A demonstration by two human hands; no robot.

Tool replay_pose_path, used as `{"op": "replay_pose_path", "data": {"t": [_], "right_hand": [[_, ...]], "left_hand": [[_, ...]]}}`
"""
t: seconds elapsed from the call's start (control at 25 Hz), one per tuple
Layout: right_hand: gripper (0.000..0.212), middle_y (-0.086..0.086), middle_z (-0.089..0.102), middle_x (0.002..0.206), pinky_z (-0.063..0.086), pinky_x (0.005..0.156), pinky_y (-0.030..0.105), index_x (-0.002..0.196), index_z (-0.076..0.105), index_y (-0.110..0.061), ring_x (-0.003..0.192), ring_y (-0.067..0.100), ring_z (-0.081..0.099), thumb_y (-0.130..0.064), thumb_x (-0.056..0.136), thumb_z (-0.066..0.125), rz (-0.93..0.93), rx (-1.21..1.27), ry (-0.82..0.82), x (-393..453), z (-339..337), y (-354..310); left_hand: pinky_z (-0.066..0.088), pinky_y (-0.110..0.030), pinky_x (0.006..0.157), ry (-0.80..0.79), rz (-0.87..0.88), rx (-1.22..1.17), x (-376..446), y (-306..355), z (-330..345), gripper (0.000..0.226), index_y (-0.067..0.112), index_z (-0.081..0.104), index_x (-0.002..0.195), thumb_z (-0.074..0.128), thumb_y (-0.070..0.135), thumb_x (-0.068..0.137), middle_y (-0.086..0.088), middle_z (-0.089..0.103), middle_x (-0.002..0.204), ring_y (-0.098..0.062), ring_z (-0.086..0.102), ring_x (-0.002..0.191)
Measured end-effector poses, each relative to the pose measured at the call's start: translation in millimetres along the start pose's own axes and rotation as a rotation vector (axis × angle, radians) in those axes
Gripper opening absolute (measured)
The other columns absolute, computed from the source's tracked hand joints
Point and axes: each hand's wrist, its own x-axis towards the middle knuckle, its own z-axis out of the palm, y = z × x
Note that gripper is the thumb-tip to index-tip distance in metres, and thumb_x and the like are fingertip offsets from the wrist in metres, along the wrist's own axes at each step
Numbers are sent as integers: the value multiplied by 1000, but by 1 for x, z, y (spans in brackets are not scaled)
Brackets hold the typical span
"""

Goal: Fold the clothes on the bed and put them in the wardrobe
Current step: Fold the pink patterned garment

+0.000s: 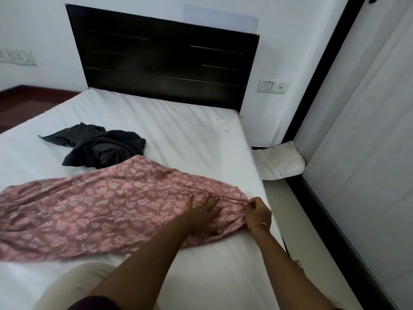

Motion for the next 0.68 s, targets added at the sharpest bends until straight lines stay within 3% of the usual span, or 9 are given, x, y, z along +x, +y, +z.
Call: {"op": "replay_pose_path", "data": {"t": [0.12,0.16,0.28,0.36,0.48,0.56,0.68], "right_hand": [[79,20,84,152,74,126,59,173,66,-16,141,44,79,-30,102,98,33,34,-140,10,20,-3],[85,19,84,153,74,128,60,176,63,-16,141,44,79,-31,101,100,38,16,-175,9,24,-3],[40,18,91,140,79,120,56,146,86,-10,126,43,84,-23,109,86,45,-21,-201,1,10,-15],[29,21,93,137,79,119,54,132,92,-6,124,44,84,-19,113,75,56,-42,-165,12,-4,-12],[34,29,86,144,78,121,60,143,84,-4,129,51,81,-13,112,76,128,-82,-40,36,-33,4],[51,28,76,154,75,122,66,158,72,-11,138,52,75,-15,109,83,136,-234,61,38,-46,14],[64,19,68,164,74,120,66,164,75,-24,150,48,65,-9,104,92,-161,-491,221,12,-50,-6]], "left_hand": [[-23,-75,112,13,-24,-17,2,6,0,100,37,-16,163,37,83,92,2,-35,164,-27,-34,150],[-24,-76,111,16,-28,-13,2,7,0,100,38,-17,162,36,85,91,2,-37,164,-27,-36,149],[-24,-79,108,48,-25,15,3,12,6,102,40,-19,161,34,88,89,0,-40,162,-30,-40,147],[-26,-76,108,52,-6,-38,8,26,8,102,40,-20,161,35,87,89,0,-41,162,-30,-42,146],[-22,-60,119,35,99,-263,22,53,0,97,39,-13,164,40,80,94,4,-28,168,-26,-37,150],[-5,-55,128,113,124,-365,26,48,-11,85,33,3,167,39,72,101,3,-7,174,-23,-20,157],[15,-52,129,338,22,-325,18,-7,-23,62,34,34,159,52,55,103,2,28,170,-26,12,159]]}}
